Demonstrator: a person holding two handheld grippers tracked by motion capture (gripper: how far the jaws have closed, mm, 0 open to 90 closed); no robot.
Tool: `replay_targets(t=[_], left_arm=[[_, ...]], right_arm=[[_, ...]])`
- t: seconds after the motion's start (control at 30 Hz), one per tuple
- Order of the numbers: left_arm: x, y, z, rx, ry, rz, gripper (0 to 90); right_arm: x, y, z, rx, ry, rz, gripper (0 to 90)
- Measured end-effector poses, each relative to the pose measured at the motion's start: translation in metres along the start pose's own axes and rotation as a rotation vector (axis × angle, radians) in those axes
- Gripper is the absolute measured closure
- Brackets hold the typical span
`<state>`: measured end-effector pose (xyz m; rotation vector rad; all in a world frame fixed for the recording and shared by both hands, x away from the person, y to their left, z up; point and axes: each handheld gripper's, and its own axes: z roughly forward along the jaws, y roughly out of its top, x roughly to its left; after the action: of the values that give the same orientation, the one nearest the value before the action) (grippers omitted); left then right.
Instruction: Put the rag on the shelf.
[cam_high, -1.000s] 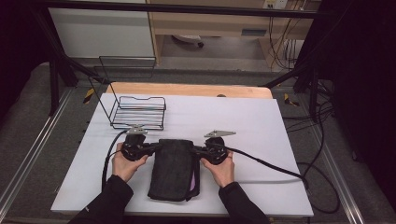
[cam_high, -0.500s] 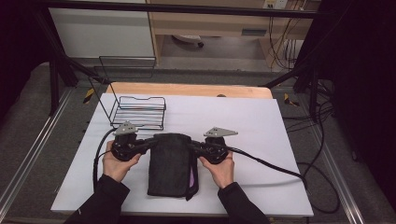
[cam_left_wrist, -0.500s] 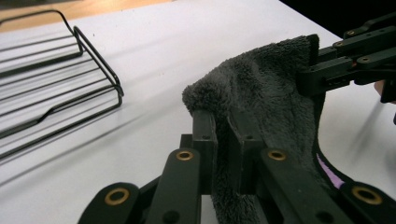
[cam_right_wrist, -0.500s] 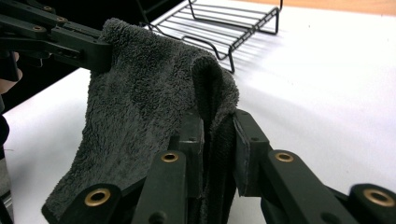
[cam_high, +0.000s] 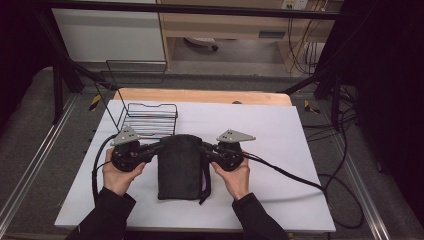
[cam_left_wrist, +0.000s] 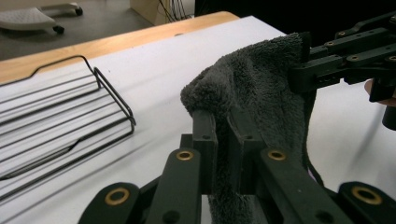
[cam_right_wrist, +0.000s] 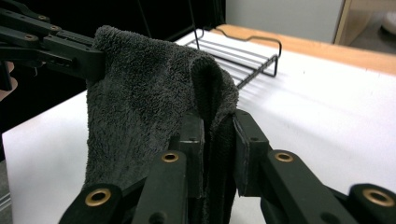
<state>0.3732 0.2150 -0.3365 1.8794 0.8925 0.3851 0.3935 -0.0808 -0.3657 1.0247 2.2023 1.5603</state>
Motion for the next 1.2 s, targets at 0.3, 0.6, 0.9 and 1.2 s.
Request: replay_targets(t=[0.3,0.6,0.9,1.2], left_arm=[[-0.001,0.006,-0.012,-0.050,0.023,0.011,82.4],[-0.001,0.011,-0.021,-0.091,0.038,0.028,82.3],[0.002,0.017,-0.032,-0.135,0.061,0.035,82.4],[0.005,0.025,-0.041,-0.190,0.074,0.035,82.4]], right_arm=[[0.006,0.013,-0.002,-0.056,0.004,-0.040,76.7],[0.008,0.019,-0.003,-0.100,0.012,-0.061,77.0],[0.017,0.033,-0.004,-0.132,0.005,-0.093,77.0],[0.022,0.047,-0.003,-0.176,-0.001,-0.117,77.1]])
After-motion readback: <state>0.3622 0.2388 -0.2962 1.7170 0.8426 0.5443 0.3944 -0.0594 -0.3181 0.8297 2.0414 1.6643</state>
